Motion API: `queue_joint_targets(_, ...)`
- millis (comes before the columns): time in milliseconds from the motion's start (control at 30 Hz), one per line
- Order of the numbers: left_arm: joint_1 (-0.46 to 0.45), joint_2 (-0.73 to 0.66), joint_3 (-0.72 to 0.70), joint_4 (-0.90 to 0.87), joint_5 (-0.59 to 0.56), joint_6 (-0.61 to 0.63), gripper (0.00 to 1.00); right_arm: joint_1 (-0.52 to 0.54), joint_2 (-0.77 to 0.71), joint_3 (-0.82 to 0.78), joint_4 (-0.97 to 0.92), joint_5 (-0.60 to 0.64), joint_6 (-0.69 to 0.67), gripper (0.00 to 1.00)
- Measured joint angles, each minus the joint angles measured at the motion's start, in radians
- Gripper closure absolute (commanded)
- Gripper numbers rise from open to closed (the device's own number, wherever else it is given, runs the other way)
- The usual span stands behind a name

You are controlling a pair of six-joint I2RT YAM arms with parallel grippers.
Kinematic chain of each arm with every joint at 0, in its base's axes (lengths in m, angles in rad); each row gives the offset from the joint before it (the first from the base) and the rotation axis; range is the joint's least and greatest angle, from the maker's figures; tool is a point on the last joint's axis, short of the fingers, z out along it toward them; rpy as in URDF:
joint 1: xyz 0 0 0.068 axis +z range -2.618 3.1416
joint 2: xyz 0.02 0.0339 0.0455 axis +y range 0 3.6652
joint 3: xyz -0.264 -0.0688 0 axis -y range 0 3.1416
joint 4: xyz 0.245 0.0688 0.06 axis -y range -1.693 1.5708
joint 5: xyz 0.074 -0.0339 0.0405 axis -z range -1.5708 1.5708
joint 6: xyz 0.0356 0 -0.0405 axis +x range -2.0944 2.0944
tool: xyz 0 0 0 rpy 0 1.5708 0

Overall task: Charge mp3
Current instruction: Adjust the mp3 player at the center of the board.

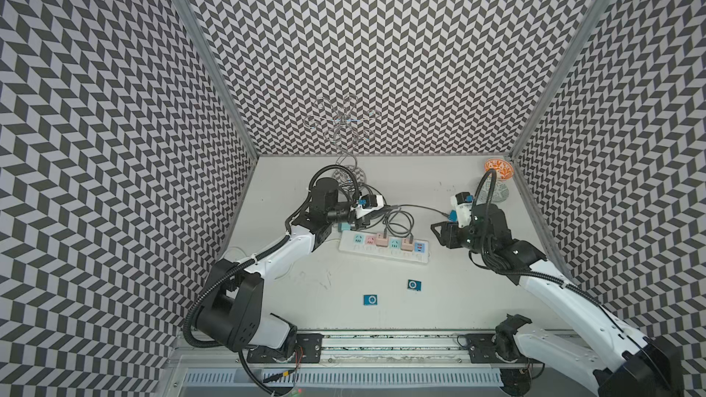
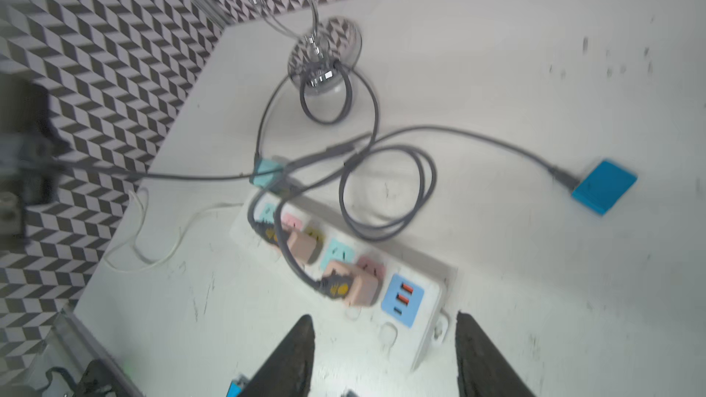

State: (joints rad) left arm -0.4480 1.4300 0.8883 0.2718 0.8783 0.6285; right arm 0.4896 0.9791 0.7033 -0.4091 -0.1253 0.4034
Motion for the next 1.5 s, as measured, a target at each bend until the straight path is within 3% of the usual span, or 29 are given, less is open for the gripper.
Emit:
queue_joint_targets(233, 0.0, -0.05, -0.042, 0.029, -0.093, -0.082, 1.0, 0.193, -0.087, -0.126, -0.108, 0.128, 0.246, 0.35)
queue_joint_targets(400, 0.0, -0.071, -0.054, 0.041, -0.157, -0.128, 1.0, 0.399, -0.087, -0.187, -0.102, 0.212, 0.449, 0.34)
queue_joint_targets(567, 0.0, -0.075, -0.055, 0.043, -0.215, -0.166, 1.0, 0.576, 0.071, -0.193, -0.056, 0.296, 0.59, 0.32)
queue_joint_targets(767, 0.0, -0.085, -0.058, 0.046, -0.248, -0.187, 1.0, 0.666, 0.243, -0.183, -0.002, 0.347, 0.687, 0.32)
queue_joint_targets(1100, 0.0, -0.098, -0.064, 0.049, -0.269, -0.2, 1.0, 0.669, 0.409, -0.078, 0.039, 0.409, 0.675, 0.38)
queue_joint_targets(1500, 0.0, -0.098, -0.064, 0.049, -0.284, -0.195, 1.0, 0.643, 0.455, -0.055, 0.127, 0.385, 0.386, 0.42)
